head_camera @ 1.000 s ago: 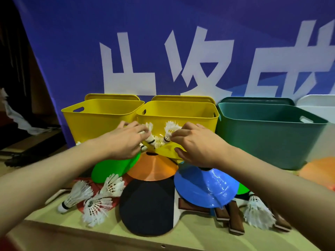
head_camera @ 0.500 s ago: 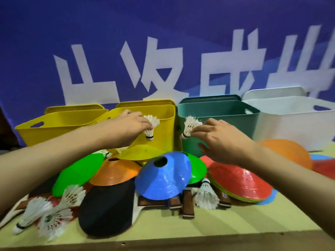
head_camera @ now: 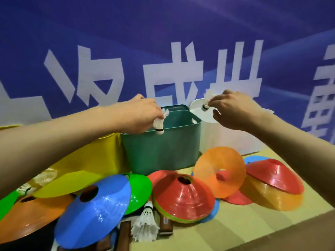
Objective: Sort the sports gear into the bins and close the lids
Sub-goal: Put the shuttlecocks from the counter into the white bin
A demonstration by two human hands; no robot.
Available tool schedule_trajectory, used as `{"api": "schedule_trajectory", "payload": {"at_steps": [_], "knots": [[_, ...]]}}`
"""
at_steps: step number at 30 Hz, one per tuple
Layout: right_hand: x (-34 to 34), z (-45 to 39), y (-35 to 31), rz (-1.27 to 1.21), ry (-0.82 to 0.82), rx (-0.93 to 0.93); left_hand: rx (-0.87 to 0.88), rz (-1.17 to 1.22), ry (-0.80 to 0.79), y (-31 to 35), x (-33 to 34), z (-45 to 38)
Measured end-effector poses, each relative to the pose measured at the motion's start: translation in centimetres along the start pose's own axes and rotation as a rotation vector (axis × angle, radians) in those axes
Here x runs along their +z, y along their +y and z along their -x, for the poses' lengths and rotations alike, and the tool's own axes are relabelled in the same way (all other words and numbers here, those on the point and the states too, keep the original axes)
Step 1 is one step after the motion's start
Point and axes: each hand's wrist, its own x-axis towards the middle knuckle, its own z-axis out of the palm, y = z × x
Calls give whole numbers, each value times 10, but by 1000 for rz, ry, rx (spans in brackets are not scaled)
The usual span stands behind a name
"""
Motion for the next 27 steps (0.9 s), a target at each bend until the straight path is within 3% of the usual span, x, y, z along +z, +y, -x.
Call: {"api": "schedule_trajectory", "payload": {"at_steps": [5,11,16,20,27], "knots": [[49,-7,35,3,-217,117,31,-21,50,1,-13,-64],[61,38,28,12,-40,-38,39,42,242,23,-32,-162],[65,56,25,-6,-31,-110,87,8,145,62,-23,-207],[61,65,1,-48,-43,-232,117,21,39,65,-14,-166],[39,61,-104,-230,-41,-548,93,22,-115,28,1,-26]]}}
